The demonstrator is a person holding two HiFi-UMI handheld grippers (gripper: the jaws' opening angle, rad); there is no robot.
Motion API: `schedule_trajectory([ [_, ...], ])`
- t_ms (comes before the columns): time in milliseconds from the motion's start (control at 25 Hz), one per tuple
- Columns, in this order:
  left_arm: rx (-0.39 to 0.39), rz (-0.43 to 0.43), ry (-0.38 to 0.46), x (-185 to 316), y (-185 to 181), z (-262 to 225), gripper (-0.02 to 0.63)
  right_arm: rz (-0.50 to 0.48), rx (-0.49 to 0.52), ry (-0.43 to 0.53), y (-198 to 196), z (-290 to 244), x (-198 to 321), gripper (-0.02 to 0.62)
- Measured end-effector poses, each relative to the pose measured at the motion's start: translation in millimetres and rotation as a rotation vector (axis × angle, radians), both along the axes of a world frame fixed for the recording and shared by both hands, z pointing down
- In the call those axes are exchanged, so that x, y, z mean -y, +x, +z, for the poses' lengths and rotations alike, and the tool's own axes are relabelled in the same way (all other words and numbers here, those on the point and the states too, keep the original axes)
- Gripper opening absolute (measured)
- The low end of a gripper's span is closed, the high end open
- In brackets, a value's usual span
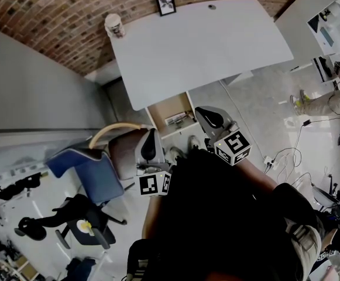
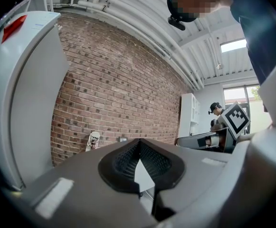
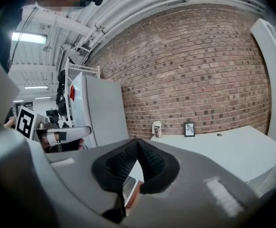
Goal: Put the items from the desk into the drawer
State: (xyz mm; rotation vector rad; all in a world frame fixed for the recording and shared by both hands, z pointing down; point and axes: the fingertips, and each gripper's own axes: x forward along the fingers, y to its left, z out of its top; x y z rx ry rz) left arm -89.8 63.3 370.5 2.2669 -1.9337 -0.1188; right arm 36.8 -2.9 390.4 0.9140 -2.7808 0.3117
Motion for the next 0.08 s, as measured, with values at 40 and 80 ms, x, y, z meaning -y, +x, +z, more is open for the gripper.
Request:
schedule_trajectory([
  [40, 0.001, -0.001, 0.001, -0.6, 0.1, 0.2, 0.015, 0.0, 0.0, 0.001, 0.5, 0.3, 0.1, 0.002],
  [80, 0.002, -0.001, 0.002, -1.1, 0.2, 0.5, 0.015, -0.001, -0.001, 0.001, 1.1, 0.7, 0.1, 0.002],
])
